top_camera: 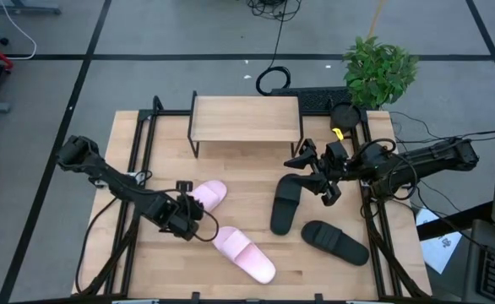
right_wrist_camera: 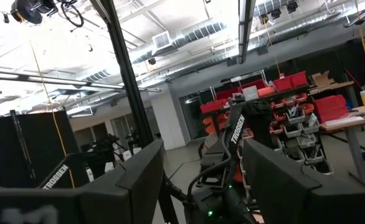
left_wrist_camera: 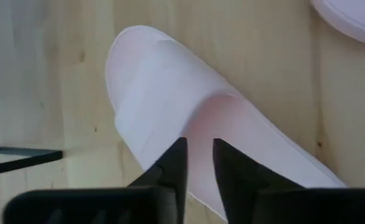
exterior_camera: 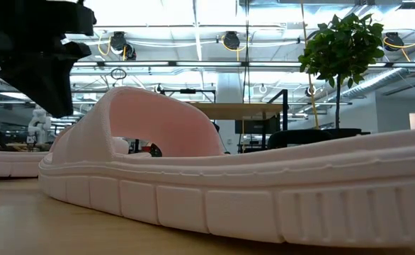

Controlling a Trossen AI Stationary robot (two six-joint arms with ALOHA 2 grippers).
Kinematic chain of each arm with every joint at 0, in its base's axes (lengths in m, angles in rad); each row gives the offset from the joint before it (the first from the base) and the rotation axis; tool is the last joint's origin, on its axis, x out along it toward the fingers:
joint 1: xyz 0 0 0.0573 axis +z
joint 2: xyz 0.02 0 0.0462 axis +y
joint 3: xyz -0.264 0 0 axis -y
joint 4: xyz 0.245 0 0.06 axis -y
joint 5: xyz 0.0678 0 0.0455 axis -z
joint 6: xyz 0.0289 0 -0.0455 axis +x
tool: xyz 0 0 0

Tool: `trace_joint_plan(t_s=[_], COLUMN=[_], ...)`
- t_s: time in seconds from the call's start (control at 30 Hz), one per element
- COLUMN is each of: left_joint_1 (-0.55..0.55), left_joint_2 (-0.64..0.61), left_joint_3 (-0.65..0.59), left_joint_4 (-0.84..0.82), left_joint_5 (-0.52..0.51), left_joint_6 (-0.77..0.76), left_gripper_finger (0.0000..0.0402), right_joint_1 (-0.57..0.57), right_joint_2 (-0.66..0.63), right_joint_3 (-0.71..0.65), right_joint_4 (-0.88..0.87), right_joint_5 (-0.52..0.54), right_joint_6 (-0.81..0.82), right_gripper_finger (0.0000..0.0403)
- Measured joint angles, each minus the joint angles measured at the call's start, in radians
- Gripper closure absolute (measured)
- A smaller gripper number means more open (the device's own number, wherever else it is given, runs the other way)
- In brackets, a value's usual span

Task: Pick and place slides into the shelf
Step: Put the left pink slide on the shelf

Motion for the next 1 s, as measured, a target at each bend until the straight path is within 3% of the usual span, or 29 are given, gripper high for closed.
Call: trace_joint_plan(t_s=[0.2,0.33,0.7,0.87,1.0], left_joint_1=[0.028,0.027,0.032,0.034,0.034], left_joint_2=[0.0,0.0,0.0,0.001,0.001], left_joint_3=[0.0,0.0,-0.012,-0.038,-0.039], left_joint_4=[0.0,0.0,0.088,0.1,0.095], left_joint_5=[0.006,0.015,-0.051,-0.03,-0.077], left_joint_6=[-0.035,0.018,0.165,0.173,0.168], left_gripper_finger=[0.0248,0.0222,0.0215,0.0215,0.0215], right_joint_1=[0.0,0.0,0.0,0.0,0.0], right_joint_2=[0.0,0.0,0.0,0.0,0.0], right_joint_3=[0.0,0.0,0.0,0.0,0.0], right_joint_4=[0.0,0.0,-0.002,-0.023,-0.03], right_joint_5=[0.0,0.0,0.0,0.0,0.0], right_joint_6=[0.0,0.0,-0.001,-0.003,-0.002], right_gripper_finger=[0.0193,0.0193,0.0193,0.0193,0.0193])
